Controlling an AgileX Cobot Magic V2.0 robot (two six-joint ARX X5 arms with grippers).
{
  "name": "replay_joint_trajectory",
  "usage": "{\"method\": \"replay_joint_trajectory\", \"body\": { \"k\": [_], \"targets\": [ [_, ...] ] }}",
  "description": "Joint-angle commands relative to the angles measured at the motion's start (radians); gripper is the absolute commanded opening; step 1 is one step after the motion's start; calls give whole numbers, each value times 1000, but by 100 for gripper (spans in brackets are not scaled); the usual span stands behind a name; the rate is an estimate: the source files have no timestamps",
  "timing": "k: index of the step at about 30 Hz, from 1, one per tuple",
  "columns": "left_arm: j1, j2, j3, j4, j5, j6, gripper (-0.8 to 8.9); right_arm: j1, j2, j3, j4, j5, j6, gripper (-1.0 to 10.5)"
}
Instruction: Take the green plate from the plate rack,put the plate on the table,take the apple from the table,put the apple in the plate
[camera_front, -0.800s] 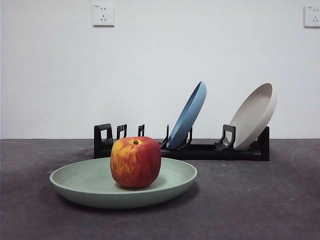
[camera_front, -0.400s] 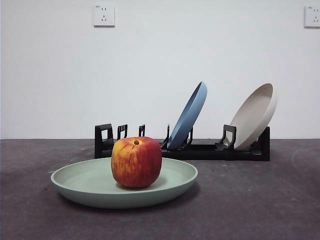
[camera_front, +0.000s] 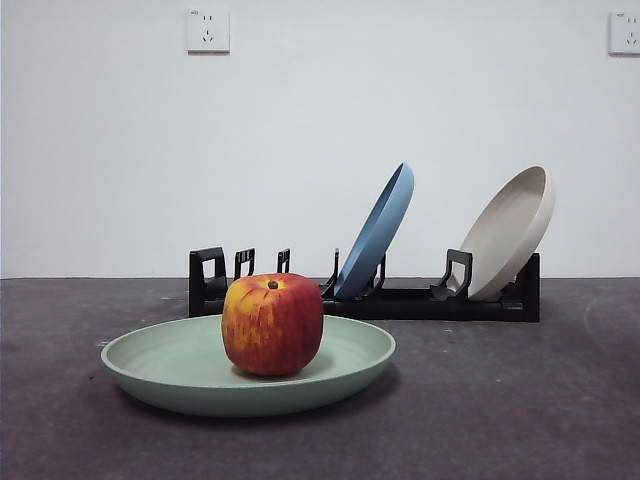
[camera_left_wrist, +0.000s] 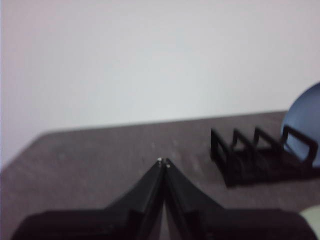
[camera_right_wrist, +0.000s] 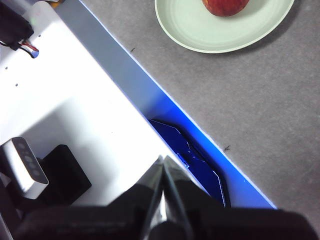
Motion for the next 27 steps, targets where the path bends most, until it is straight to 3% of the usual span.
{"method": "replay_joint_trajectory", "body": {
  "k": [1, 12, 27],
  "targets": [
    [8, -23, -36, -27, 5, -51, -3, 1, -1, -7, 1, 1, 6, 1],
    [10, -62, -86, -230, 4, -125, -3, 1, -1, -7, 1, 1, 6, 1],
    [10, -62, -86, -227, 2, -132, -3, 1, -1, -7, 1, 1, 6, 1]
  ]
}}
